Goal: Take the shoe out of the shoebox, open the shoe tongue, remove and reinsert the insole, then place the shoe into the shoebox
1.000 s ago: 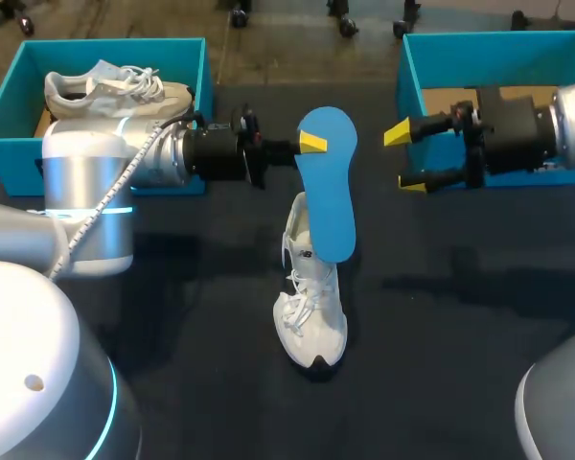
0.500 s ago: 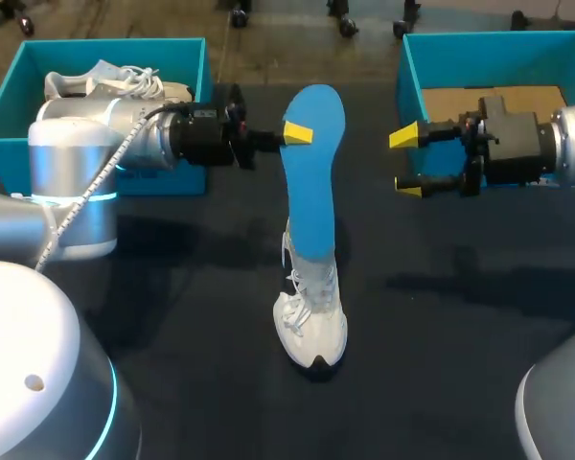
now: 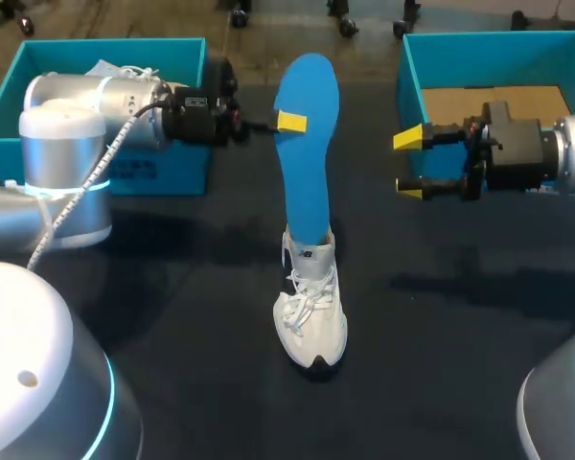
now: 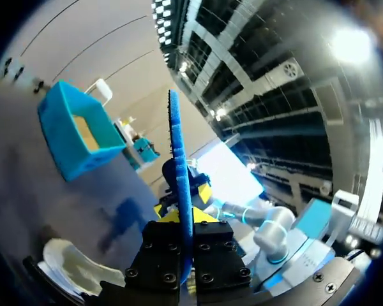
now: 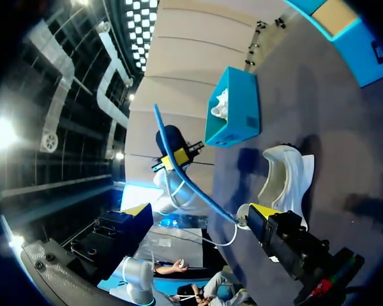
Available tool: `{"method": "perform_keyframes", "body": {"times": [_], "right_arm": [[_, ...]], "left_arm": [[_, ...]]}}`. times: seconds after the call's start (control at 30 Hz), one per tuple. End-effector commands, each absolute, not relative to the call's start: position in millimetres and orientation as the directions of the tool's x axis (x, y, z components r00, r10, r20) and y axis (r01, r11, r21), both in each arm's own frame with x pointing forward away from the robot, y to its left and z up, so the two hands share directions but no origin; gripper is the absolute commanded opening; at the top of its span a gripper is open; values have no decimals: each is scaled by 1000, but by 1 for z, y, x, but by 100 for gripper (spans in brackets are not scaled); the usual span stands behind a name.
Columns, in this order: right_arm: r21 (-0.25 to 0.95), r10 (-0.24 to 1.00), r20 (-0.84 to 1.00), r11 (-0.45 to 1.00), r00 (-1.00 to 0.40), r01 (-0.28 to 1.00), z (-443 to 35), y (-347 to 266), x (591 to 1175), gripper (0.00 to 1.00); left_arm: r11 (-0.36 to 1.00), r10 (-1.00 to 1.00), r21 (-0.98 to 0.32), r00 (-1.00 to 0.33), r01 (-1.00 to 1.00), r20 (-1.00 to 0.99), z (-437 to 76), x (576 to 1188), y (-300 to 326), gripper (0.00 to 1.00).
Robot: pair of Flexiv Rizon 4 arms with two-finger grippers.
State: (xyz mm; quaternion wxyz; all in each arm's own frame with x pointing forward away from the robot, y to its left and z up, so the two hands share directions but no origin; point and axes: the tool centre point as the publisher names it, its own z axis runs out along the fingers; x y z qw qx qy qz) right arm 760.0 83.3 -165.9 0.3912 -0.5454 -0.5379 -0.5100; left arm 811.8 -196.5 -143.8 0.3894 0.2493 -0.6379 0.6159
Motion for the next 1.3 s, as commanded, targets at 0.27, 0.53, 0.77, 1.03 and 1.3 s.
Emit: {"method": "perform_keyframes", "body": {"times": [0.27, 0.53, 0.77, 1.03, 1.3], "right_arm": [[121, 189, 977, -116, -98, 986, -166, 85, 761, 100], [121, 189, 977, -116, -98, 986, -166, 85, 761, 100], [121, 189, 977, -116, -98, 986, -166, 85, 761, 100], [121, 189, 977, -116, -98, 986, -166, 85, 761, 100], [121, 189, 977, -116, -98, 986, -166, 85, 761, 100]], "left_arm": [[72, 146, -858, -846, -509, 514, -145, 816, -193, 0], [-29, 132, -969, -962, -245, 239, -141, 829, -194, 0], [-12, 124, -1000, -992, -10, 9, -139, 838, -192, 0], [4, 123, -979, -972, 202, -200, -140, 845, -192, 0], [-92, 91, -972, -971, 215, -223, -136, 846, -193, 0]]}}
